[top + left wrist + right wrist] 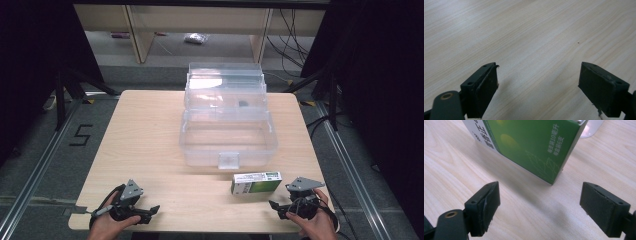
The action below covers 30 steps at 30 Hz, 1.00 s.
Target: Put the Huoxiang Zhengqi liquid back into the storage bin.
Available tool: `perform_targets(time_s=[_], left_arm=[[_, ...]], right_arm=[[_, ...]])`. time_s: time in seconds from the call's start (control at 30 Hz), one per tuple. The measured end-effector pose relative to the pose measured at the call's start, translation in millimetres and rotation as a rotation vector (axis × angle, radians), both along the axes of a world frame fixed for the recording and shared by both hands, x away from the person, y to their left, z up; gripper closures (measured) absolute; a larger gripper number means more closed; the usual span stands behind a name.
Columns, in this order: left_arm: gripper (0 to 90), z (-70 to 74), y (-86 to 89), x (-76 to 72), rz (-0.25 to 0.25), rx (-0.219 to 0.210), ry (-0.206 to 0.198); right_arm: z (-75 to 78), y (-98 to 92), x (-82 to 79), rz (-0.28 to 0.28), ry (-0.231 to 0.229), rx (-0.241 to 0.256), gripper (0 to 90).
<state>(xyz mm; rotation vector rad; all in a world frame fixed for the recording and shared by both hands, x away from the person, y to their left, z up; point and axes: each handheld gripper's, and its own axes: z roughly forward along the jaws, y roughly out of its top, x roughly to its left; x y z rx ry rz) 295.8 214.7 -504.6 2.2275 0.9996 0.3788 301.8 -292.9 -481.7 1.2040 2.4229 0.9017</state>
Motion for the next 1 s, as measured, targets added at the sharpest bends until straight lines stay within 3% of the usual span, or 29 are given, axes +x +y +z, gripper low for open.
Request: perform_targets(time_s=[0.1, 0.13, 0.17, 0.23, 0.27, 0.37, 0.53, 0.63, 0.8, 1.0], left_arm=[[15.1, 0.1, 0.1, 0.2, 0.0, -0.001, 0.0], [15.1, -0.4, -0.2, 0.3, 0.001, 0.0, 0.002], [15.1, -0.4, -0.3, 0.5, -0.002, 0.002, 0.004], [15.1, -0.4, -0.5, 0.4, -0.002, 0.002, 0.001], [15.1, -0.2, -0.4, 0.5, -0.002, 0.003, 0.004], [15.1, -0.4, 0.0, 0.5, -0.002, 0.005, 0.002], [15.1, -0.5, -0.5, 0.3, -0.001, 0.002, 0.001], [15.1, -0.5, -0.4, 0.3, 0.0, 0.003, 0.001], [15.1, -0.5, -0.5, 0.4, -0.002, 0.004, 0.002], [15.1, -0.3, 0.0, 0.7, -0.006, 0.013, 0.003]], right_arm=[[2.9, -0.2, 0.5, 0.002, 0.008, -0.004, 18.4], [4.5, -1.8, 2.3, 0.009, -0.016, -0.02, 18.7], [5.5, -1.9, 2.3, 0.011, -0.012, -0.025, 18.8], [5.0, -0.1, 0.7, -0.001, -0.003, -0.009, 19.3], [7.9, -2.7, 3.3, 0.032, -0.03, -0.044, 20.0], [10.8, -1.5, 2.1, 0.024, -0.009, -0.032, 20.0], [18.2, -3.2, 3.0, 0.058, -0.051, -0.068, 20.0], [20.3, -1.8, 2.1, 0.048, -0.04, -0.063, 19.4], [30.9, -1.8, 6.5, 0.099, -0.07, -0.095, 17.9], [43.4, 2.1, 8.2, 0.112, -0.065, -0.133, 17.9]])
